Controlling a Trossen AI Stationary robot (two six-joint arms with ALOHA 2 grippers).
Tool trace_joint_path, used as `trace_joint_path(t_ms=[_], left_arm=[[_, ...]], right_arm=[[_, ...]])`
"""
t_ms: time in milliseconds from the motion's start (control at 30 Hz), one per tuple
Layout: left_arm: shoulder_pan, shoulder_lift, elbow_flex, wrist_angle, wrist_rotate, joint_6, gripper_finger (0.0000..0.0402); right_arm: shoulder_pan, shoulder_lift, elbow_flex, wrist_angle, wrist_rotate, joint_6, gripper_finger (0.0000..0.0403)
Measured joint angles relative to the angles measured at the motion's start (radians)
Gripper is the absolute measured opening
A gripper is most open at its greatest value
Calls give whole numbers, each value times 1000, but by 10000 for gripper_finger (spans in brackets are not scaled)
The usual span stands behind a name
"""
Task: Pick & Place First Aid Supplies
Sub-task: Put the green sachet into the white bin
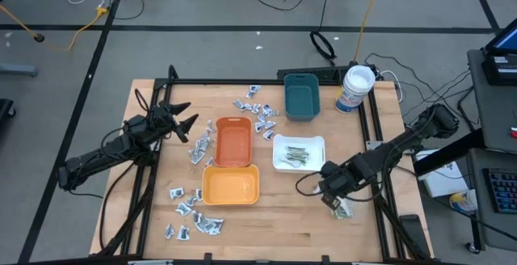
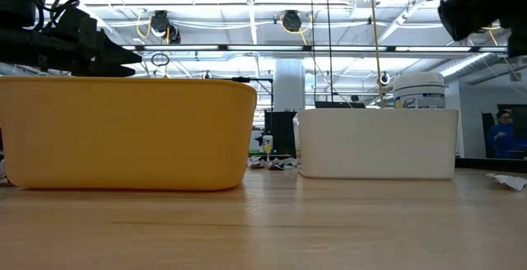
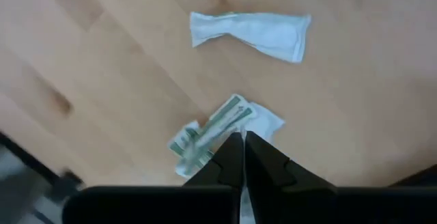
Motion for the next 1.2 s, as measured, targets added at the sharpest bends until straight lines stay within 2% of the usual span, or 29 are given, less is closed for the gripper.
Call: trace_joint_path(t_ms=[333, 633, 900, 1200], left_arm=[[0, 0, 0, 0, 0, -1, 308], [0, 0, 0, 0, 0, -1, 308], [0, 0, 0, 0, 0, -1, 308], [0, 0, 0, 0, 0, -1, 308]], right_arm=[[-59, 5, 82, -100, 6, -438, 6], [-251, 145, 195, -169, 9, -751, 6], [-429, 262, 329, -169, 10, -925, 6], [-566, 381, 463, -208, 10, -1095, 6]])
